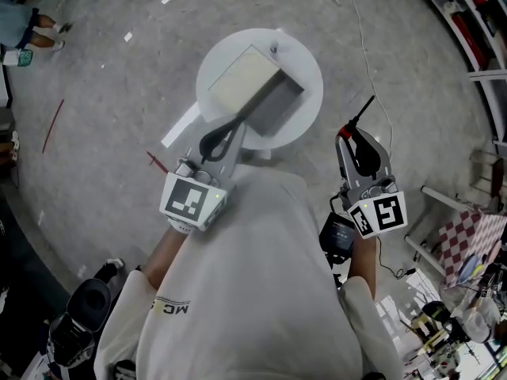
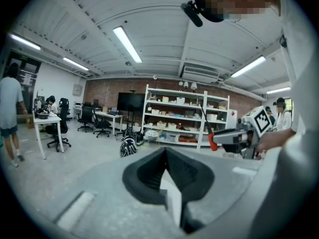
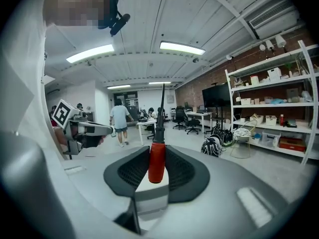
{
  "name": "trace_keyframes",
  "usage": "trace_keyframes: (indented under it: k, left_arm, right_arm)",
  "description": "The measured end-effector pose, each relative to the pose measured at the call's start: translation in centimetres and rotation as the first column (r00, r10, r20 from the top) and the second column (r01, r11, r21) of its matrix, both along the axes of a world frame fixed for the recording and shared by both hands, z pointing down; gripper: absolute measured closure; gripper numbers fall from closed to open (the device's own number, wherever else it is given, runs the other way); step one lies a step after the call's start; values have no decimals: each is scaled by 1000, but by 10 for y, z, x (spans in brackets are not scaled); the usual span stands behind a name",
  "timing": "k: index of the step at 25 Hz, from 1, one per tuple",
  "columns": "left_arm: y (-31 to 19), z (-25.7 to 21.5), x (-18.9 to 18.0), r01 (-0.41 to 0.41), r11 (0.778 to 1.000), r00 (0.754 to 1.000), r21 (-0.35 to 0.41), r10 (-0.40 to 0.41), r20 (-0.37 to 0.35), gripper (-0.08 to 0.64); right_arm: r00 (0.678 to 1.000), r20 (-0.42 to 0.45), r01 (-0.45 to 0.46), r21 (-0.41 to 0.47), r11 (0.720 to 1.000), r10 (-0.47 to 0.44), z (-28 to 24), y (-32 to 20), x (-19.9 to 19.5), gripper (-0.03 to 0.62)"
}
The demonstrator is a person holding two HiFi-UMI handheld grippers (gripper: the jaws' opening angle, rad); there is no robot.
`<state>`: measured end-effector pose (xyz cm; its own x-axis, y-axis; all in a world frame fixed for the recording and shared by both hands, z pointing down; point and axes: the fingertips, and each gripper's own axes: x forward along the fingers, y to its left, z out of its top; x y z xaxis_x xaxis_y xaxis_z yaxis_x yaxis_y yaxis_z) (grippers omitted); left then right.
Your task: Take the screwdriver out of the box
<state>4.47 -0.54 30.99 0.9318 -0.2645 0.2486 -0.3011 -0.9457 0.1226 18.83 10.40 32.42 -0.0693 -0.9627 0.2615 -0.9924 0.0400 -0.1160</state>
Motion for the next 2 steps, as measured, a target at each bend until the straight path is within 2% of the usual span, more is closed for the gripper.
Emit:
trace_keyframes:
  k: [2]
  left_arm:
    - [-1, 2, 2, -5, 1000, 1000, 1, 5, 3, 560]
  right_arm:
    - [1000, -2, -4, 3, 1000, 4, 2, 0, 0, 494]
